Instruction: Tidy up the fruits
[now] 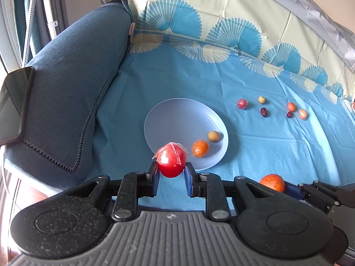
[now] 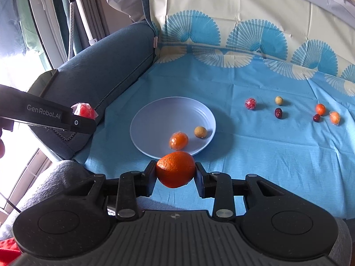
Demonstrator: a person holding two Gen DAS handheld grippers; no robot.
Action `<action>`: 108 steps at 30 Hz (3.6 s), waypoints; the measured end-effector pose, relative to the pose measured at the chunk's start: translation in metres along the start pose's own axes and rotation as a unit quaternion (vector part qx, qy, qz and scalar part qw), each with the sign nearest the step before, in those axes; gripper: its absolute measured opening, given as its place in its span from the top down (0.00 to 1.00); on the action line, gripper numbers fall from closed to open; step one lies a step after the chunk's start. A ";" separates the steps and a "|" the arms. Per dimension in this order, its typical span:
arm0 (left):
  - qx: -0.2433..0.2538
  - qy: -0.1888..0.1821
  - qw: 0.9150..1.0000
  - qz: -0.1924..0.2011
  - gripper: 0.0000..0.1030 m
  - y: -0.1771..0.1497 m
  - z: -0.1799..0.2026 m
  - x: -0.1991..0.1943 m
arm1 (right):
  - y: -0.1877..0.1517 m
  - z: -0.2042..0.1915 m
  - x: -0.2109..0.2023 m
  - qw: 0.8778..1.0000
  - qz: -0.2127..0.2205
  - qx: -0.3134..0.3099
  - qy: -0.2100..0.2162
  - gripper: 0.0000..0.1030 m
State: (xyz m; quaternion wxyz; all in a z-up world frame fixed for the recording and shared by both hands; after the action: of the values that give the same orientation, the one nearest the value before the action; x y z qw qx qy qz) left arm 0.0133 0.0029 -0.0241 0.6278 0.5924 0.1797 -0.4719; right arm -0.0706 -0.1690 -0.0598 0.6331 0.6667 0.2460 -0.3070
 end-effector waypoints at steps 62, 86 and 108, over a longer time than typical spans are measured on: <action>-0.009 0.061 0.997 0.039 0.00 -0.042 -0.010 -0.050 | -0.008 -0.016 -0.051 0.998 0.047 -0.014 -0.026 0.01; 0.036 0.071 0.992 0.101 0.00 -0.056 0.026 -0.101 | -0.025 -0.013 -0.105 0.995 0.101 -0.018 -0.017 0.01; 0.059 0.066 0.996 0.031 0.00 -0.023 0.050 -0.032 | -0.023 0.042 -0.045 0.997 0.037 0.060 -0.029 0.01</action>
State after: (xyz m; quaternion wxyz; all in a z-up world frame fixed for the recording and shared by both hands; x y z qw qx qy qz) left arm -0.0372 -0.0270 -0.0004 0.5927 0.6637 0.1736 -0.4220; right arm -0.1221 -0.2059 -0.0438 0.6097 0.7027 0.1841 -0.3171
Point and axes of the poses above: each gripper's, at about its wrist camera, not at the fingertips, and x roughly the way its jaws point, z to its right, y to its top, the point moved 1 cm from there along x, roughly the way its jaws point, and after that the axes turned 11 degrees about -y, right-handed, at the moved point
